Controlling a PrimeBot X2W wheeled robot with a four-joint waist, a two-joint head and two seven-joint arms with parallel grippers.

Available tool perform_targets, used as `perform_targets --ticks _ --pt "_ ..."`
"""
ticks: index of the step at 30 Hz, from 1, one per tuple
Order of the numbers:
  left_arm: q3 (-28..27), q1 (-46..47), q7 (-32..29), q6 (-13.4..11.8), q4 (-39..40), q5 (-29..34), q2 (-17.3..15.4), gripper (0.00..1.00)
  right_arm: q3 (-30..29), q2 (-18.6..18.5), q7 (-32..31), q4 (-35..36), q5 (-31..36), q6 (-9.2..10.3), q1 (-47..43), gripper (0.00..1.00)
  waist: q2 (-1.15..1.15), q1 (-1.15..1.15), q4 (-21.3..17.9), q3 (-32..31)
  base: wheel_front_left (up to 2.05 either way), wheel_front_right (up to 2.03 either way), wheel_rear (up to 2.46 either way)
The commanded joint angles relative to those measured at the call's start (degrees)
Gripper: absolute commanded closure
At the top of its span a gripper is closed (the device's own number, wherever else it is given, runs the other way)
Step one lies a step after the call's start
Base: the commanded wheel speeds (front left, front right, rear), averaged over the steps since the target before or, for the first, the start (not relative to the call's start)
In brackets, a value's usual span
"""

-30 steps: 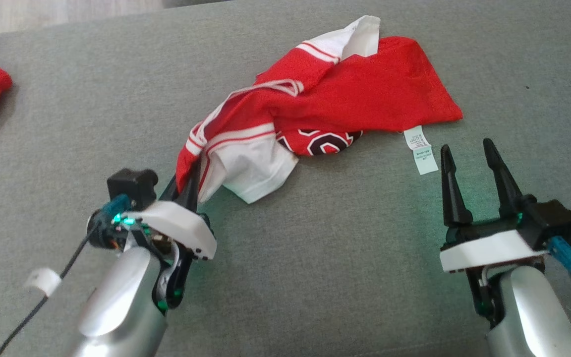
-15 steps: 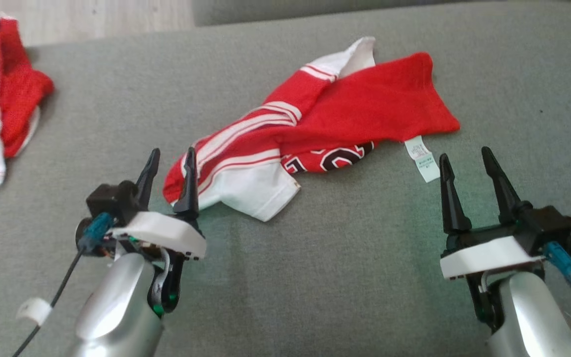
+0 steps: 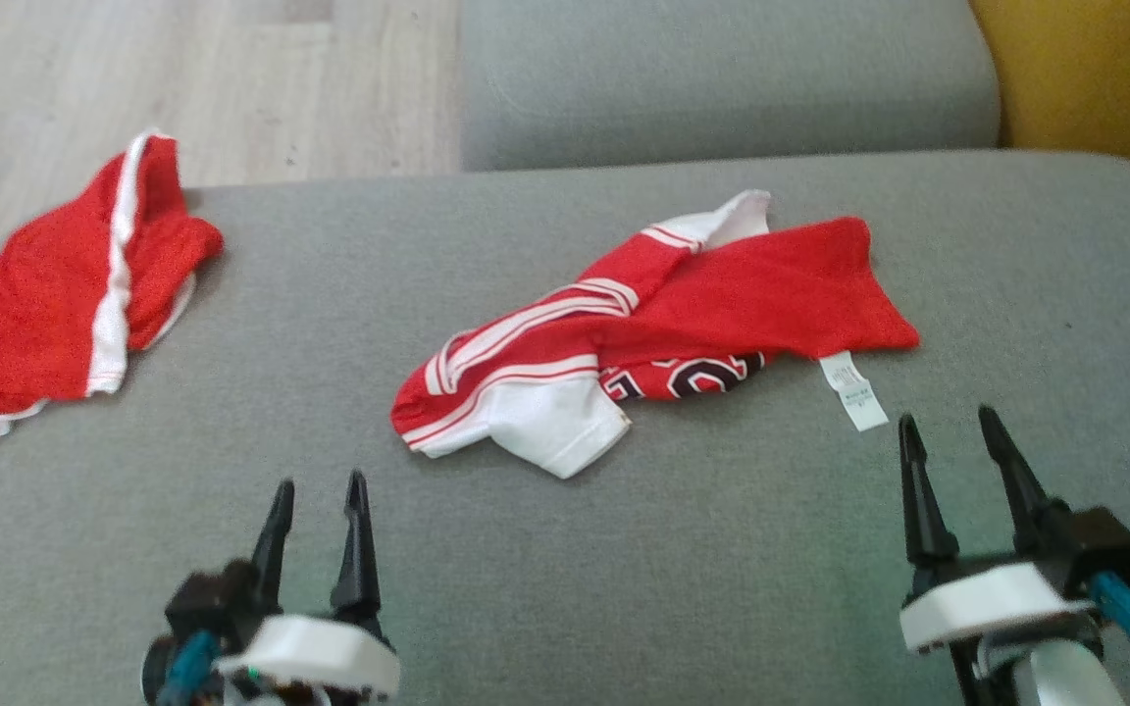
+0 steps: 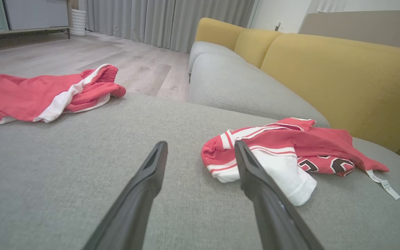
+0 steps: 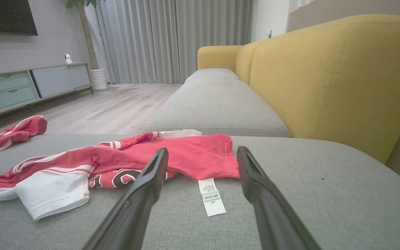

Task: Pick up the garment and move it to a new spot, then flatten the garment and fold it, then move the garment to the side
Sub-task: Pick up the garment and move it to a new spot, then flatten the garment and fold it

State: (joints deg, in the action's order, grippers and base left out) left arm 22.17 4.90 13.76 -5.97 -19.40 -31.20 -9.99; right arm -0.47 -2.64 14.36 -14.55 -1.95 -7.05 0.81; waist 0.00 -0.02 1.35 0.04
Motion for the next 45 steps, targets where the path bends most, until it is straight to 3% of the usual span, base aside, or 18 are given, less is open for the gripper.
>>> perform_targets --ticks 1,12,34,45 --pt "-2.5 -0.2 0.8 -1.0 3.4 0.4 -0.6 0.0 1.0 -0.2 0.6 2.2 -0.5 -0.44 0.1 0.0 0.0 0.02 1.5 -1.6 0.0 0.0 0.0" --pt "-2.1 -5.0 1.0 -2.1 6.7 0.6 0.2 0.0 1.2 -0.2 0.6 2.1 -2.8 -0.44 -3.9 0.0 0.0 0.02 2.8 -3.2 0.0 0.0 0.0" --pt "-1.1 -4.0 -0.3 -3.1 6.6 0.7 -0.5 0.0 1.3 -0.2 0.6 2.2 -3.0 -0.44 -2.9 0.0 0.0 0.02 2.5 -1.7 0.0 0.0 0.0" --pt "2.1 5.7 -4.2 -1.9 1.3 3.1 0.0 0.0 2.1 -0.2 0.6 3.3 -1.5 -0.44 0.7 0.0 0.0 0.02 1.4 4.6 0.0 0.0 0.0"
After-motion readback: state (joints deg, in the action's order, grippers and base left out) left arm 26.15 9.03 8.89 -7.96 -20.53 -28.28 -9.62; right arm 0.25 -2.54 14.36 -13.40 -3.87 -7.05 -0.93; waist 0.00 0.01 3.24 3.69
